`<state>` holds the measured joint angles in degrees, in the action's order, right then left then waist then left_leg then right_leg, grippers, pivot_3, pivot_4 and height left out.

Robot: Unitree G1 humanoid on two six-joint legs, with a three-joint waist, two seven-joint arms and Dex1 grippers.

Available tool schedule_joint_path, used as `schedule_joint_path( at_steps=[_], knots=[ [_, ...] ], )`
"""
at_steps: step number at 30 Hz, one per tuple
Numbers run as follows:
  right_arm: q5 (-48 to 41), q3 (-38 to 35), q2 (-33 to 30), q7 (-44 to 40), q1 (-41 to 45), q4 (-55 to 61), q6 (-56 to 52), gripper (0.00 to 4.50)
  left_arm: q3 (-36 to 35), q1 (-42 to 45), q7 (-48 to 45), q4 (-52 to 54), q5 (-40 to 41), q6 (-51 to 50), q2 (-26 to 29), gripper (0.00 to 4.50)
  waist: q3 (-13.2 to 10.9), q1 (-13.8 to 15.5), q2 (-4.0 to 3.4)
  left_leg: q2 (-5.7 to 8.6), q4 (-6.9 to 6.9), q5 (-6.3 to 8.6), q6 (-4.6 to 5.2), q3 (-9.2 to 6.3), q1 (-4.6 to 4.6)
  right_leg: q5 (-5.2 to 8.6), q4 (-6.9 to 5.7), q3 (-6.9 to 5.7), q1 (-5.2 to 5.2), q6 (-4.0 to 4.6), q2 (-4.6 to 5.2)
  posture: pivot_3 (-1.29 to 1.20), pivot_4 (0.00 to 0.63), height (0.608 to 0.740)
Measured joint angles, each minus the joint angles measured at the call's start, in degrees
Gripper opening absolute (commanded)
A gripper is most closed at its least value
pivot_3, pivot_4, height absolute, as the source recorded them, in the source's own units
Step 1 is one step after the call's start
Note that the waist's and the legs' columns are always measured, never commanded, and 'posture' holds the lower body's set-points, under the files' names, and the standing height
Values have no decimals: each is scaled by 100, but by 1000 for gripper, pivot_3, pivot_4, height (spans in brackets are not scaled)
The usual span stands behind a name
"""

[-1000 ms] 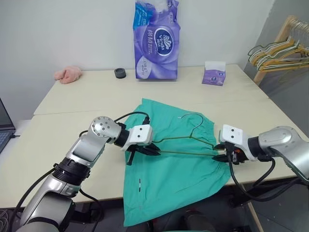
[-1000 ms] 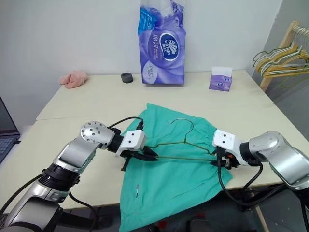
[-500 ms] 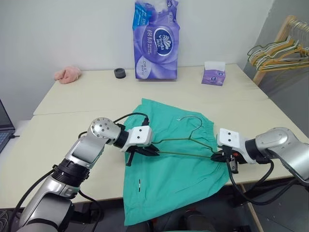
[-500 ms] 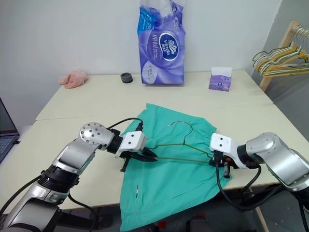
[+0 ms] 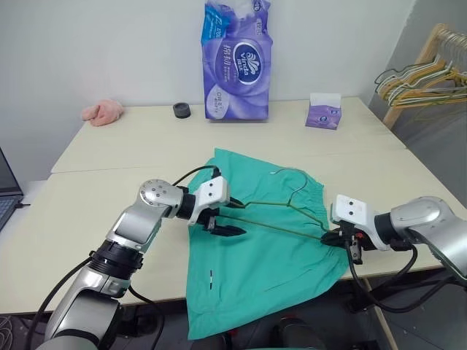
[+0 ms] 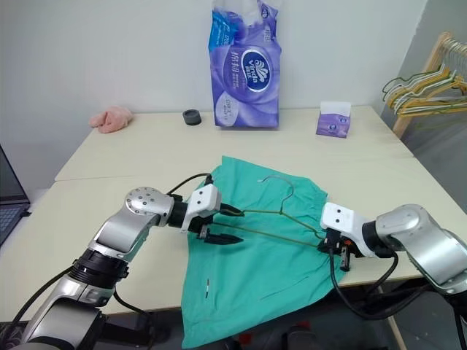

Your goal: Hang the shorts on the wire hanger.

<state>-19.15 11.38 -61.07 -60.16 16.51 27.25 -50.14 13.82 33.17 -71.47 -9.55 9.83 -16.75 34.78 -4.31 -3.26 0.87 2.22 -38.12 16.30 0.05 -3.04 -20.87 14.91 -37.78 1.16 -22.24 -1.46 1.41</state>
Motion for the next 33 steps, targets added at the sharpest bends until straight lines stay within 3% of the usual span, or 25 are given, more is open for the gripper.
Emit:
schedule_joint_path(
  at_steps=[4,10,18,23,33],
  knots=[
    [-72,-578,-19,220,-575,-19,-169,0,-504,187,429,-512,14,83,25,3355,1,0,0,2,0,0,0,1,0,-1,1,1,0,-1,5,-157,41,740],
    [-418,-1799,3,407,-1877,174,-563,0,-568,-15,583,-548,73,93,-133,3355,1,23,1,3,0,1,-1,-1,-2,-1,-1,-1,2,-1,8,-169,43,740],
    [-494,-3645,303,622,-3303,-74,-914,0,-569,-385,235,151,685,-456,-242,3355,2,-6,1,3,1,1,-1,4,1,-1,-3,1,5,-4,5,-199,52,740],
    [-486,-3939,500,795,-3614,-197,-971,0,-571,-384,20,293,943,-796,-209,3355,2,-40,1,1,1,1,-1,8,4,15,-2,5,6,-29,-3,-209,53,740],
    [-417,-3694,567,1035,-3785,-486,-948,0,-569,-149,-69,-28,858,-615,-94,3355,3,-103,-1,2,2,0,-1,10,4,16,-2,9,6,-30,-3,-200,48,740]
  ],
)
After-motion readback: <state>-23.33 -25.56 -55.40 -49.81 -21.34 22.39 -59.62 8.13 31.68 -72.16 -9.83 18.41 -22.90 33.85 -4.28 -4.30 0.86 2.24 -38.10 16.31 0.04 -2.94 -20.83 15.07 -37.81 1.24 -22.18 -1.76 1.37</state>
